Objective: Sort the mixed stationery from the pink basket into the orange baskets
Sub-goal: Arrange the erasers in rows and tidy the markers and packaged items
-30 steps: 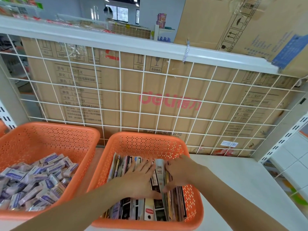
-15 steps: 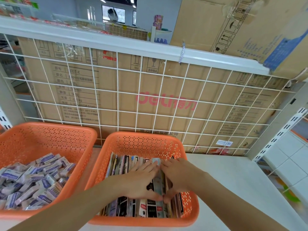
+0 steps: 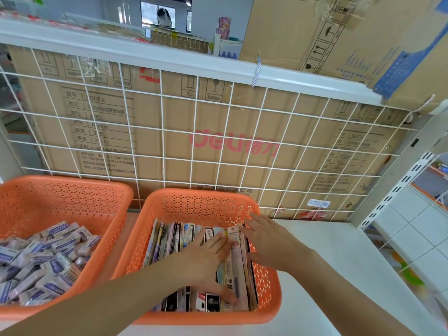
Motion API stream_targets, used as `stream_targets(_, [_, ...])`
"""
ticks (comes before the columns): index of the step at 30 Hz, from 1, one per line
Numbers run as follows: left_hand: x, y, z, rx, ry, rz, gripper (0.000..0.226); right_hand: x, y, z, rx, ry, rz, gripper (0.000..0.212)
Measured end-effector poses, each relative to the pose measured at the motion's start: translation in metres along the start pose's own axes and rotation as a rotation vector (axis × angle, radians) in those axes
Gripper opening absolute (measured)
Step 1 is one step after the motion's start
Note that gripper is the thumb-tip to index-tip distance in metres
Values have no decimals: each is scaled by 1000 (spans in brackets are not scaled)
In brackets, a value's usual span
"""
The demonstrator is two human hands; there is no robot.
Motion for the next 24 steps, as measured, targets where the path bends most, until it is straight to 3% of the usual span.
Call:
stream_targets(16, [0,-1,1,-26,40,-45,118,-2,-3,-6,-31,-29,5,62])
stream_targets(20, [-3,-3,-4,-31,-6,-7,132,-2,-2,-6,-45,-26,15,61])
stream_targets(24, [-2,5,3,-43,80,-19,126,-1,0,-5,-51,-51,20,64])
Point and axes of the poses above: each hand's wrist, its own y-axis away from the middle knuckle, its own z-axis out of the back of the hand, x = y × z, the point moved 5 cm from there along -y, towards the middle knuckle, and after that the axes turned 6 degrees about x, right-handed, at the moved point
